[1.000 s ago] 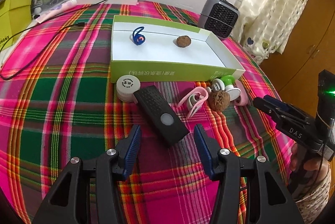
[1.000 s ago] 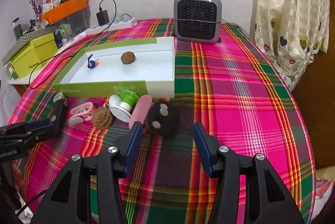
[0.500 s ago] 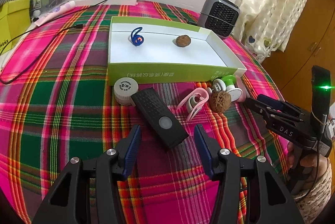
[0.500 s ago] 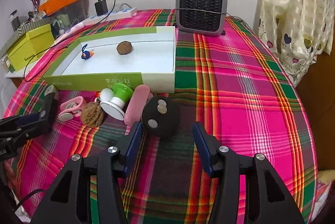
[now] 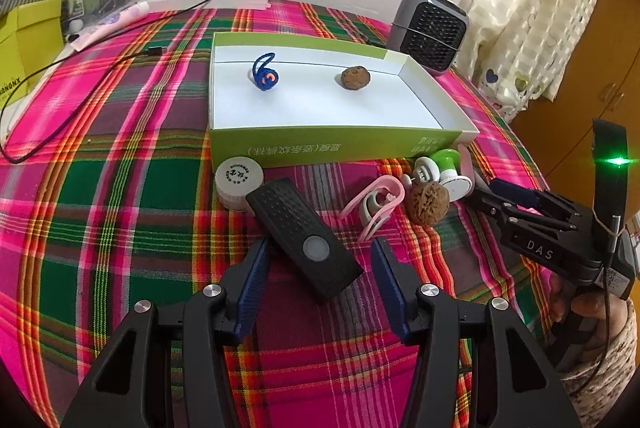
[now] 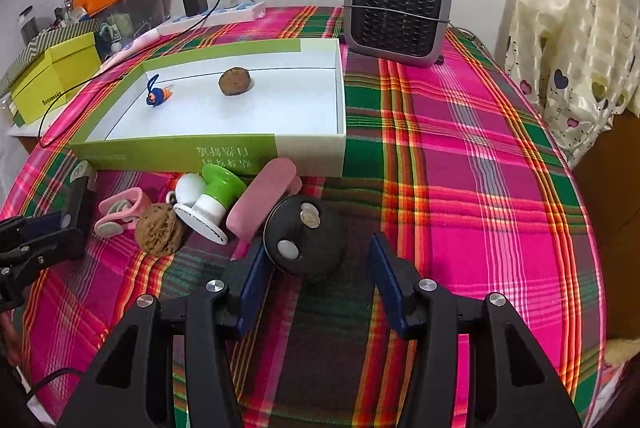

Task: Organize objects
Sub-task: 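Grasp the black round dotted disc with the right tool, then grasp the black remote with the left tool, then carry the remote and the black disc with both tools over the box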

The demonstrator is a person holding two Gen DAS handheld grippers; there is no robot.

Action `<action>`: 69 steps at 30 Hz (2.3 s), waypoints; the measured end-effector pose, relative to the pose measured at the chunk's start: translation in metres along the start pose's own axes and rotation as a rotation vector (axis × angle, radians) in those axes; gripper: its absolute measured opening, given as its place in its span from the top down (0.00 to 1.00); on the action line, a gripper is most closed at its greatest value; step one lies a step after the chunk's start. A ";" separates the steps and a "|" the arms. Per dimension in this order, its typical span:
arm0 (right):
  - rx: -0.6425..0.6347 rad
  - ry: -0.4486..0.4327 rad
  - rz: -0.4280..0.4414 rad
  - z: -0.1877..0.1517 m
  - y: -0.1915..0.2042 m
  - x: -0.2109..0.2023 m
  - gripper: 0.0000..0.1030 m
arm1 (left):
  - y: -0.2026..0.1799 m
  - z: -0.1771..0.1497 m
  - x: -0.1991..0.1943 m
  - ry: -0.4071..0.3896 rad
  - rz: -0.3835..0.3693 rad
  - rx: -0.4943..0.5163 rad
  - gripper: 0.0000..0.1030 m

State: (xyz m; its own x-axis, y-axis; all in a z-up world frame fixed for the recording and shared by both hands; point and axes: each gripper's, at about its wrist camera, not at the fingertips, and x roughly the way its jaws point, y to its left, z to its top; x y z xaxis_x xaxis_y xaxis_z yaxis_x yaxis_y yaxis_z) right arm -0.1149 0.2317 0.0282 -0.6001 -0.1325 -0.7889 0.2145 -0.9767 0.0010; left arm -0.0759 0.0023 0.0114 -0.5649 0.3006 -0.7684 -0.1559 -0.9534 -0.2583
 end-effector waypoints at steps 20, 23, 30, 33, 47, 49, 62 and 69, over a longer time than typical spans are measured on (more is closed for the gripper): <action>-0.007 -0.014 0.068 -0.005 0.005 -0.008 0.65 | 0.013 -0.009 -0.013 0.009 0.055 -0.001 0.52; -0.006 -0.012 0.084 -0.007 0.005 -0.011 0.65 | 0.016 -0.011 -0.016 0.013 0.076 -0.007 0.52; -0.003 -0.009 0.069 -0.010 0.005 -0.012 0.65 | 0.015 -0.006 -0.010 -0.006 0.092 -0.007 0.52; -0.002 -0.006 0.066 -0.010 0.006 -0.011 0.65 | 0.012 -0.001 -0.006 -0.008 0.087 0.002 0.52; 0.006 -0.007 0.067 -0.008 0.004 -0.010 0.65 | 0.013 0.005 0.000 -0.028 0.135 0.004 0.69; 0.005 -0.007 0.067 -0.008 0.004 -0.009 0.65 | 0.013 0.006 0.000 -0.028 0.143 0.005 0.71; 0.009 -0.010 0.070 -0.009 0.004 -0.009 0.65 | 0.012 0.004 0.000 -0.033 0.157 0.022 0.75; 0.008 -0.023 0.075 -0.009 0.004 -0.015 0.65 | 0.009 0.003 -0.004 -0.034 0.139 0.023 0.75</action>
State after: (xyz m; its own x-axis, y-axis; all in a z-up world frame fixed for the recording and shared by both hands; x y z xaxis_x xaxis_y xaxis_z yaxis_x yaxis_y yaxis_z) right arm -0.0986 0.2311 0.0346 -0.6003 -0.2091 -0.7720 0.2535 -0.9652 0.0643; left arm -0.0777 -0.0078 0.0142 -0.6097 0.1650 -0.7753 -0.0925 -0.9862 -0.1371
